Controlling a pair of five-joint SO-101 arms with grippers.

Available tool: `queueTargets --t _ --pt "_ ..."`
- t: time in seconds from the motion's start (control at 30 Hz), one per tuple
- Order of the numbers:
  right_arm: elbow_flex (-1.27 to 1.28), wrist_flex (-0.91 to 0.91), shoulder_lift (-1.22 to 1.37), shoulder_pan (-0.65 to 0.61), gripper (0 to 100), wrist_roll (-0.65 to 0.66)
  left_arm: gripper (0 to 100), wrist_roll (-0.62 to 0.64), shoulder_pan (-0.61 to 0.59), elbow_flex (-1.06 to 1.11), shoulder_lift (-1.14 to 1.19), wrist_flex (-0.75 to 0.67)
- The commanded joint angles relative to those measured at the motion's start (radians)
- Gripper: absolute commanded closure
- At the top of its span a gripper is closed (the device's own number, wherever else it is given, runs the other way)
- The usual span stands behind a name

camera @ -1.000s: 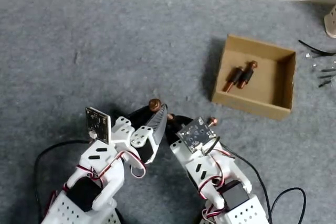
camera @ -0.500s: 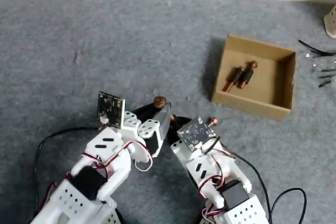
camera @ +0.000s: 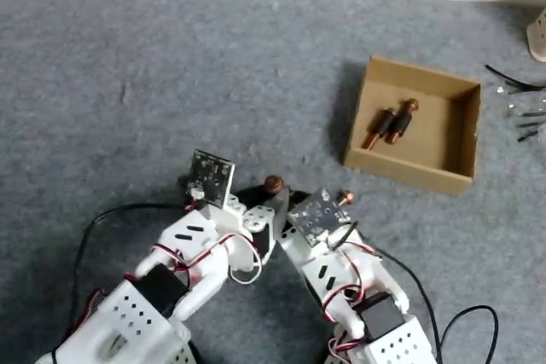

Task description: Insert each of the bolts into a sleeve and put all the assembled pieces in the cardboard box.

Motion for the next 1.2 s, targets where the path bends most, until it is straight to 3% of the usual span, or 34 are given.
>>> queueTargets --t 0.0,0.2,0.43,0.5,0.73,0.97,1.17 --pt "0.114 -0.045 -0.018 0.016 99.3 0.006 99 0.005 0.018 0.004 0.022 0.003" --pt "0.114 -0.045 -0.018 0.019 99.3 0.006 97 0.005 -0.015 -0.004 0.015 0.003" --pt "0.114 -0.044 -0.018 0.019 99.3 0.006 64 0.068 -0.027 -0.007 0.022 0.008" --pt "0.114 -0.044 -0.018 0.019 99.3 0.006 58 0.074 -0.021 -0.007 0.022 0.008" --pt "0.114 -0.044 -0.018 0.021 99.3 0.006 61 0.103 -0.045 -0.010 0.015 0.005" --pt "0.114 -0.044 -0.018 0.021 99.3 0.006 62 0.247 -0.251 -0.042 -0.022 0.005" --pt "0.114 -0.044 -0.018 0.022 99.3 0.006 62 0.276 -0.312 0.010 -0.196 0.005"
